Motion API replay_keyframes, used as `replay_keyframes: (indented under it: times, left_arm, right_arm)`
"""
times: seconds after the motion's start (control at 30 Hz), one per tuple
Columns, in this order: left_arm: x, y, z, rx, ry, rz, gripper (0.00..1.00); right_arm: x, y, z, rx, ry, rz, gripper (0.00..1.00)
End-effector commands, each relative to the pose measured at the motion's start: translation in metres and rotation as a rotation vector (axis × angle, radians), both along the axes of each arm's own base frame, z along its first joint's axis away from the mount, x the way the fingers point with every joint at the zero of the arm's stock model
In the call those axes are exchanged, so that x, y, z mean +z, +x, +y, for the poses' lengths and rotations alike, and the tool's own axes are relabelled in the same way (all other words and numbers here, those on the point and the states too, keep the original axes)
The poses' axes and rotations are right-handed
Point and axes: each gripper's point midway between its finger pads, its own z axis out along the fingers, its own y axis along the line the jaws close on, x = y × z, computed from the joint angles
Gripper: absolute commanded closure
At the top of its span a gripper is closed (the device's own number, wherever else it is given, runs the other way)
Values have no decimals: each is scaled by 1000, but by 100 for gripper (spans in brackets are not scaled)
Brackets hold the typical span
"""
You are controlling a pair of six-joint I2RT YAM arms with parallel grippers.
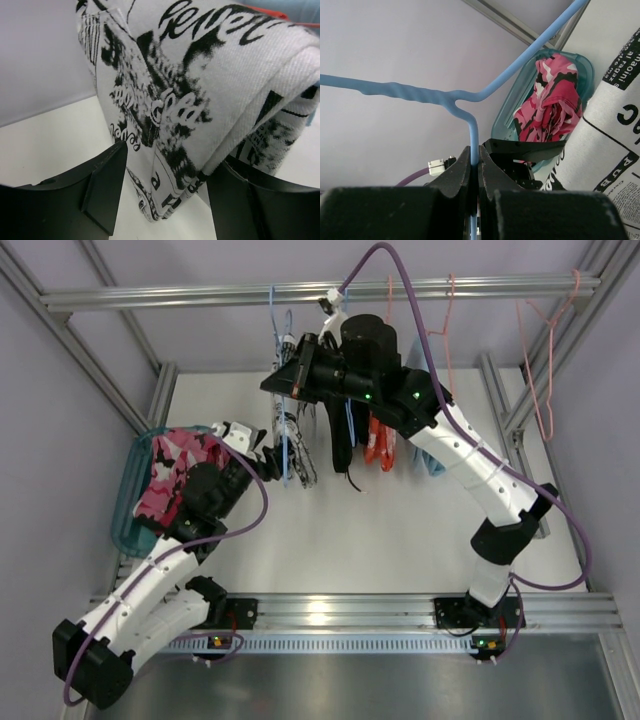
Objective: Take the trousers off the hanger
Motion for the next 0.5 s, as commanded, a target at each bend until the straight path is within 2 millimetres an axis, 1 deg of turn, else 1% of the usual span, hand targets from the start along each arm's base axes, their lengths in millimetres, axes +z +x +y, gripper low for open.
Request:
replay_keyframes:
  times: [0.0, 0.07, 0.13, 0.17, 0.23, 0.27, 0.33, 0.37, 0.4, 0.47]
  left_arm:
    - [39, 6, 14, 88, -71, -93, 34]
    - [41, 6, 12, 79, -74, -101, 33]
    - [43, 2, 5, 33, -72, -111, 31]
    - [43, -3, -2, -14, -67, -117, 31]
    - [45, -12, -7, -67, -64, -131, 29]
    - [44, -17, -6, -73, -67, -138, 28]
    - [34, -21, -5, -79, -48, -103, 27]
    - [32, -26, -3, -82, -45, -98, 26]
    - [26, -27, -1, -82, -13, -97, 26]
    - [20, -31, 2, -78, -8, -99, 25]
  right_arm:
    - [89, -20, -17, 9, 200, -185, 100]
    - [90, -21, -16, 20, 210, -180, 100]
    - [89, -22, -14, 34, 211, -182, 100]
    - [89, -21, -14, 31, 207, -191, 100]
    - [89, -18, -16, 22, 205, -195, 100]
    - [89, -17, -17, 17, 202, -200, 100]
    - [92, -12, -22, -1, 203, -210, 100]
    - [94, -11, -25, -6, 207, -214, 100]
    - [96, -7, -28, -16, 208, -218, 100]
    - [98, -5, -30, -22, 213, -222, 100]
